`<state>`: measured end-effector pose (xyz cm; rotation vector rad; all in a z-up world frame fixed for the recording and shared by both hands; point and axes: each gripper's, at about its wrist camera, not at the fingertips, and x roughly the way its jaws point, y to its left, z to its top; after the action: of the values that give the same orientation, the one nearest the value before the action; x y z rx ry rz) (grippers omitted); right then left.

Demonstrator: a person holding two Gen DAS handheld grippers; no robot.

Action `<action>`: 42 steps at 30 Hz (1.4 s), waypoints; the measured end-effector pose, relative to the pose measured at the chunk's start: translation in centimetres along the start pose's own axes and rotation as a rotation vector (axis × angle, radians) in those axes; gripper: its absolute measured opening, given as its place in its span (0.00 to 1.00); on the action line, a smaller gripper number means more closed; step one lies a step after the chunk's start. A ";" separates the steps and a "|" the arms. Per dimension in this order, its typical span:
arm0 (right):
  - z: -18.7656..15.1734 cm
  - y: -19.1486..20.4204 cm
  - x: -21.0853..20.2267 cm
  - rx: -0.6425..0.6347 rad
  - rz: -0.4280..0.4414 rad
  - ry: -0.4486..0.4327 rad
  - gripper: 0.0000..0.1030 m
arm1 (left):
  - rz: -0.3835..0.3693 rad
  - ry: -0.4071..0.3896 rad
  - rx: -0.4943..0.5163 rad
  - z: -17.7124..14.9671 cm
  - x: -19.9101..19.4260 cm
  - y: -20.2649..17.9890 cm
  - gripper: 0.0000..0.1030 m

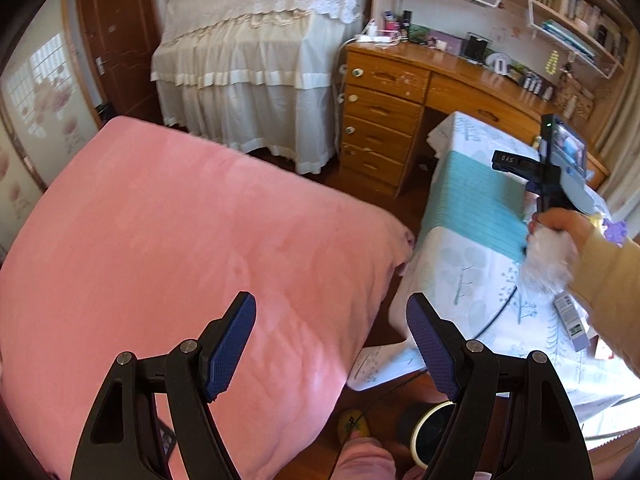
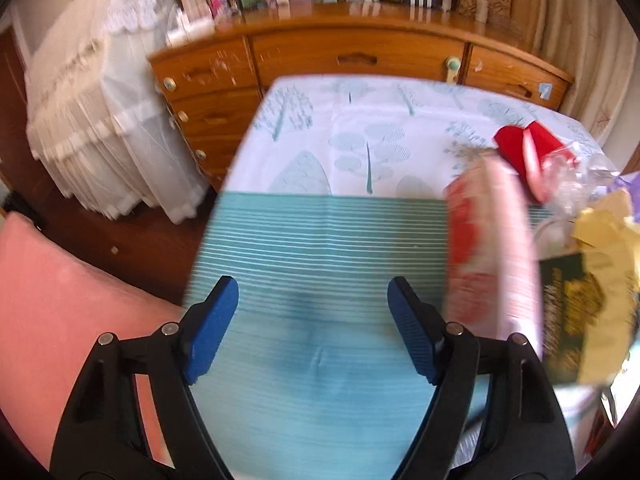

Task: Collect trash

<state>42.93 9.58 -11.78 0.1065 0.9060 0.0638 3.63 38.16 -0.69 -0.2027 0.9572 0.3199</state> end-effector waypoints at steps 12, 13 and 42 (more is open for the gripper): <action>-9.7 -8.9 -25.5 -0.129 0.198 -0.023 0.73 | -0.197 -0.134 0.213 -1.1 -5.5 -13.5 0.77; -11.0 -10.1 -27.1 -0.119 0.175 -0.026 0.73 | -0.203 -0.140 0.224 -1.9 -6.1 -14.9 0.77; -27.7 -25.7 -37.5 -0.069 -0.122 0.057 0.73 | -0.257 0.036 0.323 -20.9 -5.1 -33.2 0.77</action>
<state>-1.67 -17.92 -2.50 -0.0151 0.9642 -0.0155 -3.40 -0.21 -7.26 -0.0340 0.9922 -0.0764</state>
